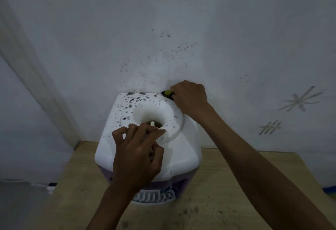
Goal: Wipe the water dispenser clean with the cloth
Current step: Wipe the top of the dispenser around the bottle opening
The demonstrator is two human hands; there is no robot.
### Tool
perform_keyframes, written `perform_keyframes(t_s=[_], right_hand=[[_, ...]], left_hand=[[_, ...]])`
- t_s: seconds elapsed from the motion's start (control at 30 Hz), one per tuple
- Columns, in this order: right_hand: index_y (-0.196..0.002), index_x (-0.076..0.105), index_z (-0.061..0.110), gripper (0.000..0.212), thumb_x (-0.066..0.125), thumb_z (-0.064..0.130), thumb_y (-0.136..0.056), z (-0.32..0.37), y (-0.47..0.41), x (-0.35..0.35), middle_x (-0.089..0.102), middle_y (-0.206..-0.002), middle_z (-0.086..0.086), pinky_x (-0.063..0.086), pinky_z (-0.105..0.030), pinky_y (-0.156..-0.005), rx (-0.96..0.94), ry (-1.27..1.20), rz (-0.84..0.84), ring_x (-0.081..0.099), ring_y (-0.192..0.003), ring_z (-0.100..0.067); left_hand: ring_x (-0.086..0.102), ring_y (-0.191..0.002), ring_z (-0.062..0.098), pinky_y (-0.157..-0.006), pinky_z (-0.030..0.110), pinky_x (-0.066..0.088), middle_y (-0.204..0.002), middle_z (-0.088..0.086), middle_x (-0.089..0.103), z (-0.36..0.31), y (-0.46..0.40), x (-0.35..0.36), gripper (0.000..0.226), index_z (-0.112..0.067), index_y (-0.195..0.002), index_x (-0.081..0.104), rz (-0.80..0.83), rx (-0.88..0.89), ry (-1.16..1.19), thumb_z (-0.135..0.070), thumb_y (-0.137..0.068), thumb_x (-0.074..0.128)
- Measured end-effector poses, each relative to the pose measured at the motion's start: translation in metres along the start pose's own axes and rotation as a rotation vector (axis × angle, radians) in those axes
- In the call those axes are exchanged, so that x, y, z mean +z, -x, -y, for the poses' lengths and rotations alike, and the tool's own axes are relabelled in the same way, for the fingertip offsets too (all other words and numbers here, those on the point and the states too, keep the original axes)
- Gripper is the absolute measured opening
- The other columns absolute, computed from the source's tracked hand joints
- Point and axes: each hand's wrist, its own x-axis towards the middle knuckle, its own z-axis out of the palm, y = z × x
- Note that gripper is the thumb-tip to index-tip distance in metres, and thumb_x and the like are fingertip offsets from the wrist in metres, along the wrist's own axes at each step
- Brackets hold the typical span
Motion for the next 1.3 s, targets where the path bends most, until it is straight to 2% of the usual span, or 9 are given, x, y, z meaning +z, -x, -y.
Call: perform_keyframes(t_s=[0.13, 0.23, 0.37, 0.47, 0.63, 0.8, 1.1, 1.2, 1.3], right_hand=[[-0.077, 0.052, 0.023, 0.027, 0.051, 0.018, -0.104, -0.025, 0.023, 0.011, 0.048, -0.077, 0.005, 0.014, -0.029, -0.051, 0.087, -0.009, -0.027, 0.046, -0.065, -0.014], [-0.083, 0.054, 0.024, 0.024, 0.048, 0.021, -0.106, -0.031, 0.033, 0.011, 0.045, -0.078, 0.004, 0.014, -0.029, -0.051, 0.138, 0.015, -0.009, 0.038, -0.058, -0.012], [-0.101, 0.061, 0.015, 0.01, 0.052, 0.01, -0.101, -0.016, 0.025, -0.003, 0.057, -0.095, -0.002, 0.021, -0.028, -0.057, 0.09, 0.057, 0.072, 0.039, -0.067, -0.013], [-0.09, 0.055, 0.016, 0.013, 0.054, 0.008, -0.1, 0.001, 0.01, -0.009, 0.063, -0.101, -0.004, 0.017, -0.029, -0.052, 0.049, 0.041, 0.082, 0.03, -0.058, -0.01], [-0.108, 0.066, 0.013, 0.016, 0.056, 0.005, -0.098, 0.028, -0.014, -0.012, 0.064, -0.105, -0.004, 0.031, -0.03, -0.066, -0.021, 0.019, 0.062, 0.044, -0.075, -0.016], [-0.099, 0.067, 0.019, 0.018, 0.051, 0.011, -0.101, 0.011, -0.006, -0.002, 0.039, -0.073, 0.007, 0.015, -0.029, -0.052, -0.012, 0.024, 0.037, 0.039, -0.064, -0.013], [-0.102, 0.06, 0.02, 0.011, 0.051, 0.016, -0.103, -0.031, 0.016, -0.007, 0.065, -0.108, -0.005, 0.019, -0.028, -0.053, 0.054, 0.015, 0.151, 0.048, -0.076, -0.018], [-0.111, 0.064, 0.017, 0.016, 0.052, 0.015, -0.102, -0.02, 0.007, -0.012, 0.064, -0.108, -0.005, 0.022, -0.028, -0.054, 0.029, 0.02, 0.167, 0.048, -0.077, -0.018], [-0.102, 0.066, 0.017, 0.015, 0.052, 0.01, -0.099, 0.001, -0.004, -0.012, 0.063, -0.097, -0.003, 0.021, -0.027, -0.051, -0.007, -0.026, 0.145, 0.051, -0.075, -0.018]], left_hand=[[0.063, -0.098, 0.021, -0.096, 0.042, 0.031, -0.107, -0.005, 0.071, -0.001, 0.001, -0.001, 0.031, -0.022, -0.105, 0.077, 0.002, -0.015, 0.014, -0.024, -0.084, 0.054], [0.063, -0.1, 0.02, -0.099, 0.041, 0.03, -0.108, -0.005, 0.071, -0.001, 0.001, 0.0, 0.031, -0.023, -0.106, 0.077, 0.013, -0.02, 0.027, -0.025, -0.085, 0.054], [0.062, -0.099, 0.02, -0.098, 0.038, 0.028, -0.108, -0.005, 0.071, -0.001, 0.001, -0.001, 0.032, -0.023, -0.106, 0.077, 0.025, -0.019, 0.013, -0.026, -0.086, 0.052], [0.062, -0.098, 0.019, -0.097, 0.038, 0.027, -0.107, -0.006, 0.071, -0.001, 0.0, -0.001, 0.032, -0.024, -0.105, 0.077, 0.023, -0.025, 0.014, -0.025, -0.085, 0.052], [0.062, -0.099, 0.019, -0.098, 0.037, 0.026, -0.107, -0.007, 0.07, 0.0, 0.0, -0.001, 0.032, -0.024, -0.106, 0.077, 0.038, -0.028, 0.013, -0.025, -0.085, 0.052], [0.062, -0.097, 0.02, -0.096, 0.042, 0.03, -0.106, -0.006, 0.071, -0.001, 0.0, 0.0, 0.032, -0.024, -0.105, 0.077, 0.015, -0.009, 0.01, -0.024, -0.084, 0.053], [0.063, -0.097, 0.02, -0.097, 0.043, 0.03, -0.106, -0.006, 0.07, 0.0, 0.001, 0.0, 0.03, -0.023, -0.105, 0.076, -0.005, -0.005, 0.019, -0.022, -0.083, 0.055], [0.063, -0.097, 0.021, -0.097, 0.044, 0.031, -0.106, -0.006, 0.07, 0.001, 0.001, 0.0, 0.031, -0.024, -0.105, 0.076, 0.005, -0.007, 0.021, -0.023, -0.084, 0.054], [0.062, -0.097, 0.02, -0.096, 0.043, 0.031, -0.106, -0.007, 0.07, 0.0, 0.0, 0.0, 0.031, -0.024, -0.105, 0.076, 0.009, -0.01, 0.02, -0.022, -0.083, 0.055]])
